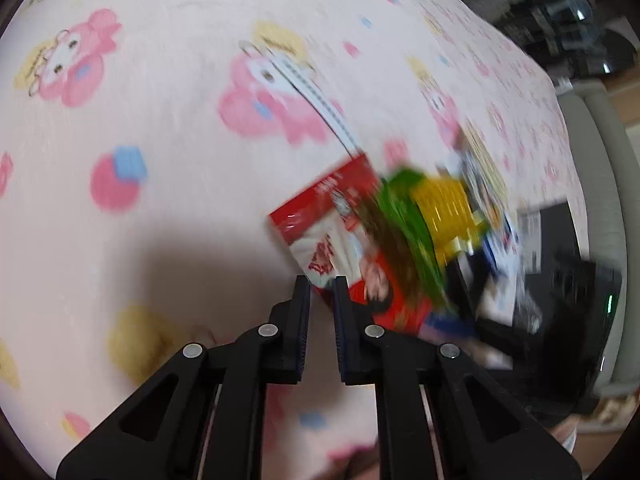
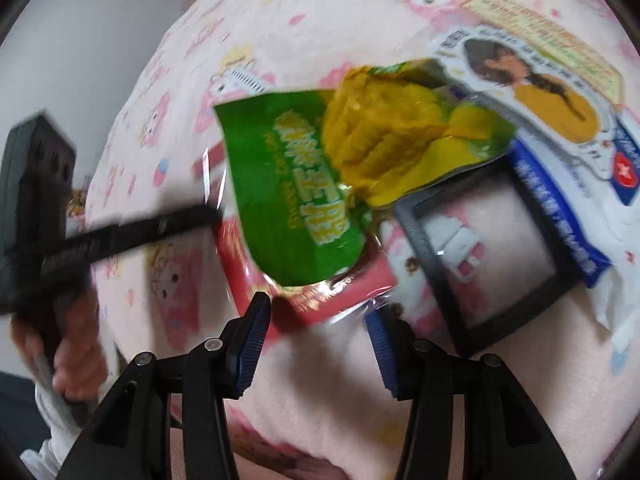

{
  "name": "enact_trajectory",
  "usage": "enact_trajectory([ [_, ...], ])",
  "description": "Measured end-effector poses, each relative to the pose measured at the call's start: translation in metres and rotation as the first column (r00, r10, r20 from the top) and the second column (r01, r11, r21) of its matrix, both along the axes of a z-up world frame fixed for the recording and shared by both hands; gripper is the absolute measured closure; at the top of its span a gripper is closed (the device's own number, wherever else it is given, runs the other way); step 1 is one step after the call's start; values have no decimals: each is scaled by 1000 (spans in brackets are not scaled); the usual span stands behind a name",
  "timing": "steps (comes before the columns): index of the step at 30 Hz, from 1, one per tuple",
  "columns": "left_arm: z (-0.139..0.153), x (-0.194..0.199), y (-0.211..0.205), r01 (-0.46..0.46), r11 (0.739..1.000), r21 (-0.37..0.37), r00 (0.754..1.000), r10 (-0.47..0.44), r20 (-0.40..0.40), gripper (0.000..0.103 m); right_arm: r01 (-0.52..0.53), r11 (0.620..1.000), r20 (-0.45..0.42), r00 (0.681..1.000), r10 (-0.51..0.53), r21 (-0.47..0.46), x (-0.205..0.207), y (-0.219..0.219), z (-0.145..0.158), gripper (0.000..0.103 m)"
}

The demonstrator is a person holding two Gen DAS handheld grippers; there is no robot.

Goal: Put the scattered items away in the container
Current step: 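Close the left gripper on the red photo packet, then lift the red packet and carry it over the shoebox with the left gripper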

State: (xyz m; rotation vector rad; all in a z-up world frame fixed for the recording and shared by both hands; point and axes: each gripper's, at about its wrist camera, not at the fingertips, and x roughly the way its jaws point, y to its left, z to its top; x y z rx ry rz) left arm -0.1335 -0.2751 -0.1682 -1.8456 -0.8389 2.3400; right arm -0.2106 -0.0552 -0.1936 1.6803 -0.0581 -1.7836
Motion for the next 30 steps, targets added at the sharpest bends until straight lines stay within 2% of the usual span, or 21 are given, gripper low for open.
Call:
enact_trajectory([
  [2,1,8,11,50,999,21,999,-50,18,91,15,1000,-19,1000,-14,8,1,4,4,58],
  [3,0,10,10,47,998,41,998,-48,33,81,22,1000,-28,999,-22,11,2,6,6,58],
  [5,5,13,-4,-18,1000,8,999,17,35,62,37,999,-47,998,-36,18,3,10,11,58],
  [6,10,12,-15,-54,998,-21,998,54,8,61,44,999,-57,997,-43,22,4,12,13,58],
  [8,20,10,-34,-121,990,-70,992,118,-47,61,43,998,-58,997,-41,41,5,14,12,58],
  [10,17,-6,-38,-114,990,-79,991,109,-73,63,21,999,-34,999,-19,47,7,13,6,58],
  [12,12,-23,-38,-93,991,-97,993,84,-87,71,9,999,-15,1000,-9,45,7,12,0,58],
  [14,0,-33,-32,-50,991,-122,998,46,-41,74,30,999,4,1000,-30,23,2,15,-2,58],
  [15,-4,-34,-28,-39,993,-111,999,37,-20,75,38,999,0,999,-38,23,0,17,-1,58],
  [19,2,-14,-6,62,991,-114,998,-62,8,77,34,999,-54,998,-31,39,5,25,10,59],
  [23,2,5,9,164,985,-48,986,-162,44,77,66,995,-77,995,-60,75,12,43,14,59],
  [27,5,3,-2,101,991,-82,995,-100,11,75,115,991,-54,992,-112,65,16,57,9,59],
  [30,-6,-14,3,106,993,-52,994,-105,22,74,115,991,-47,993,-111,72,19,50,4,59],
])
